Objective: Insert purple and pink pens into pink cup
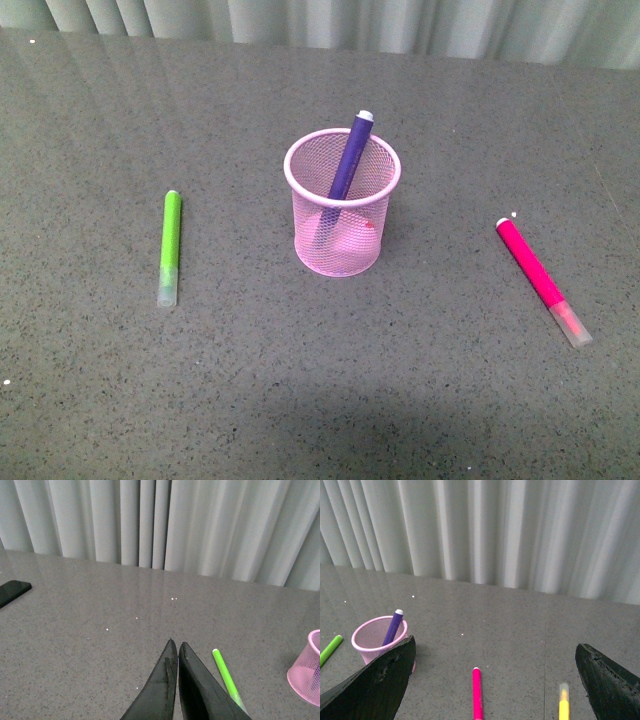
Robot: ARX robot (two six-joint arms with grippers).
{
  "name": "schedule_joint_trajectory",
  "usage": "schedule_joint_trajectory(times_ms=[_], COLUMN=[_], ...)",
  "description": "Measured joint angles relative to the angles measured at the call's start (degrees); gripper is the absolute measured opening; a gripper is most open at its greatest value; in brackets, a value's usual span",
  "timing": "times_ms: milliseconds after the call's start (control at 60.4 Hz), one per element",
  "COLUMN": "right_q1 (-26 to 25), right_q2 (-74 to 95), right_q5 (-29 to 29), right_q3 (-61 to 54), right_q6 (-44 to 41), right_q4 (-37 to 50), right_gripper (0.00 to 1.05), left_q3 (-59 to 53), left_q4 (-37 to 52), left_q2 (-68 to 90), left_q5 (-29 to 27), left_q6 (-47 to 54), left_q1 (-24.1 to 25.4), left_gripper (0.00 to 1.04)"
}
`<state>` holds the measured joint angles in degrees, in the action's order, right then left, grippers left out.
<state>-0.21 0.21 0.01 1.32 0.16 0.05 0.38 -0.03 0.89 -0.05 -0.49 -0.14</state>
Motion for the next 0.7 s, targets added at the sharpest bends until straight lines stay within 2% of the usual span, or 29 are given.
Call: schedule_joint_trajectory(times_ms=[315,447,563,695], right_q1=[0.00,0.00,0.00,0.00], right_q2=[0.00,0.00,0.00,0.00], right_q5=[0.00,0.00,0.00,0.00], right_q3=[0.00,0.00,0.00,0.00], right_q6=[0.00,0.00,0.00,0.00], right_q4=[0.00,0.00,0.00,0.00], right_gripper=[0.97,0.97,0.97,0.97], left_q3=[0.00,0.00,0.00,0.00], left_q4=[0.00,0.00,0.00,0.00], left_q2=[-0.04,-0.04,-0.04,-0.04], left_q5=[0.07,0.04,0.04,0.04], left_q6=[-0.04,0.00,0.00,0.00], left_q1=[0.00,0.00,0.00,0.00], left_gripper=[0.03,0.24,0.49,0.71])
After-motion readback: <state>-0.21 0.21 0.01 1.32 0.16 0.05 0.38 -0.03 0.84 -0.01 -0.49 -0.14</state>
